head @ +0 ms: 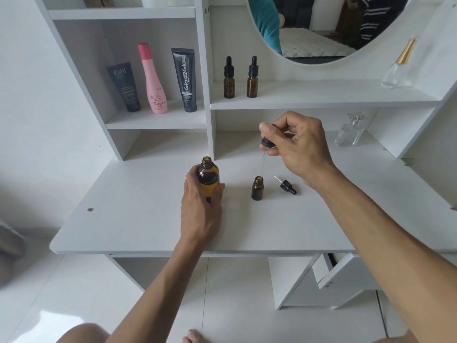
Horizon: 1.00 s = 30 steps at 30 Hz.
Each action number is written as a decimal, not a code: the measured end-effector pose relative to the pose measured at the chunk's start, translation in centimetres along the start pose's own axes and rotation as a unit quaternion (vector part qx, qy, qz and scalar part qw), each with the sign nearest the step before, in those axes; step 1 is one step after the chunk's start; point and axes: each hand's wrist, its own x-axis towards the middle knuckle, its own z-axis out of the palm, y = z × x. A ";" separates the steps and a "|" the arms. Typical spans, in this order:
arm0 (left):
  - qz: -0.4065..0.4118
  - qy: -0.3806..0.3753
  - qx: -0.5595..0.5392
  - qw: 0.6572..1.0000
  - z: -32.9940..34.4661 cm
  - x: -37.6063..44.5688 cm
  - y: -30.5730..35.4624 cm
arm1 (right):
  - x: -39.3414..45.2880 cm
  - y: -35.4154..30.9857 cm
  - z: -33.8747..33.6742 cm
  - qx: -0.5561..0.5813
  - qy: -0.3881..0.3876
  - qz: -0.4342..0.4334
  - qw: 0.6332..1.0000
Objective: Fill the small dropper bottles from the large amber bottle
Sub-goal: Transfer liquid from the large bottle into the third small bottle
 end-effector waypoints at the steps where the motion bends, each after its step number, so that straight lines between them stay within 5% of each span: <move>1: 0.001 0.000 0.001 1.000 0.0 0.0 0.0 | 0.0 0.0 0.0 -0.004 -0.001 -0.003 1.000; 30: -0.008 0.000 0.011 1.000 -0.2 -0.1 0.5 | 0.2 -0.4 0.2 -0.035 -0.005 -0.028 0.999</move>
